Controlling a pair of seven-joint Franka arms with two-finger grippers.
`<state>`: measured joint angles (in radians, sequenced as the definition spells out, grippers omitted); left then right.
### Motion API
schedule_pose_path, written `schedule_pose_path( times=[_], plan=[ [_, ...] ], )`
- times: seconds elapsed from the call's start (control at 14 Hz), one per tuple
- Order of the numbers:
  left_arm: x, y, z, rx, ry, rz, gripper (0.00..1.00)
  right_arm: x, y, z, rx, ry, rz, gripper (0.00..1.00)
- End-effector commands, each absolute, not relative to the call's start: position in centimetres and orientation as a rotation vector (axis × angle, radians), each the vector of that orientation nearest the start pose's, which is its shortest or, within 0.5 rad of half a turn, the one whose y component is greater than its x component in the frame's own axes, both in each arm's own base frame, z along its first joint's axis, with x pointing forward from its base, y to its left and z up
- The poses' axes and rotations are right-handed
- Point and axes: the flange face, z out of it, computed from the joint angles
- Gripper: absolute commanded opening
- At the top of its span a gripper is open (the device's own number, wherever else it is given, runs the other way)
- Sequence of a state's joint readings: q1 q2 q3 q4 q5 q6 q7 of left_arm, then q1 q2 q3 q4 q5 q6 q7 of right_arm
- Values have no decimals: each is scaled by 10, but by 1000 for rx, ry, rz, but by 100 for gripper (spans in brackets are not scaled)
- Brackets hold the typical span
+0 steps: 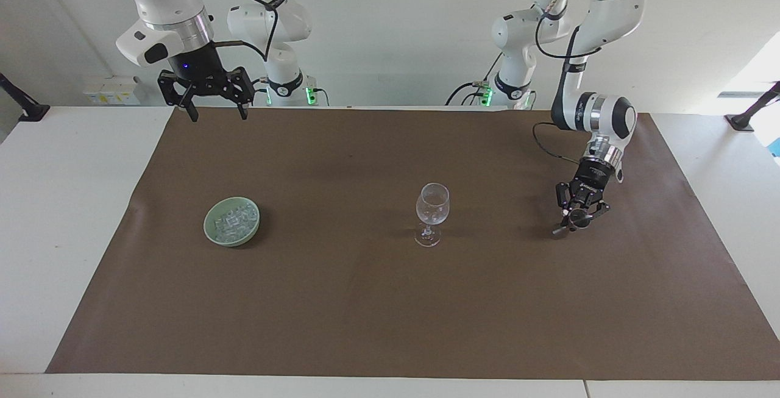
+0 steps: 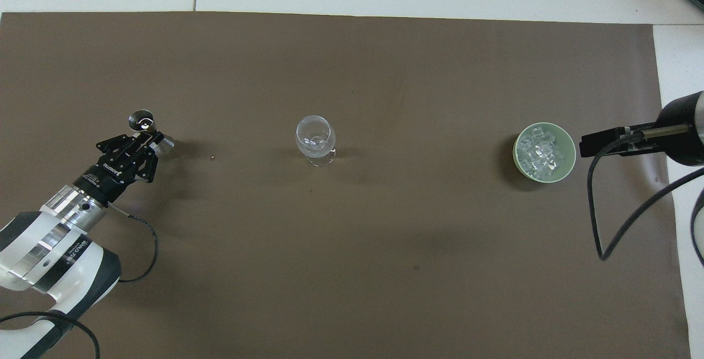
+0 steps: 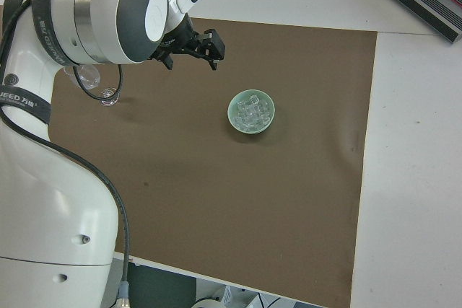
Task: Pour wine and add ice with both arms
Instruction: 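Lift the jigger with the left gripper and carry it toward the glass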
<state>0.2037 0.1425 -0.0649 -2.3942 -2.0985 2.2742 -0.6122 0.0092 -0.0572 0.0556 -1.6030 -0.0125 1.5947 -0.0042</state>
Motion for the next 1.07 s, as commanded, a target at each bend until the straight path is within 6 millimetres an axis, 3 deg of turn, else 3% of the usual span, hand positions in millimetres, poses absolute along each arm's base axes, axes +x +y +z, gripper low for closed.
schedule_pose_path(
  times=[0.0, 0.72, 1.0],
  plan=[
    [510, 41, 278, 533, 1784, -466, 0, 533, 33, 645, -3131, -135, -65, 100],
    [531, -23, 344, 676, 1694, -432, 0, 533, 33, 645, -3131, -135, -65, 100],
    [534, -59, 363, 740, 1676, -428, 0, 533, 34, 645, -3131, -137, -65, 100]
  ],
)
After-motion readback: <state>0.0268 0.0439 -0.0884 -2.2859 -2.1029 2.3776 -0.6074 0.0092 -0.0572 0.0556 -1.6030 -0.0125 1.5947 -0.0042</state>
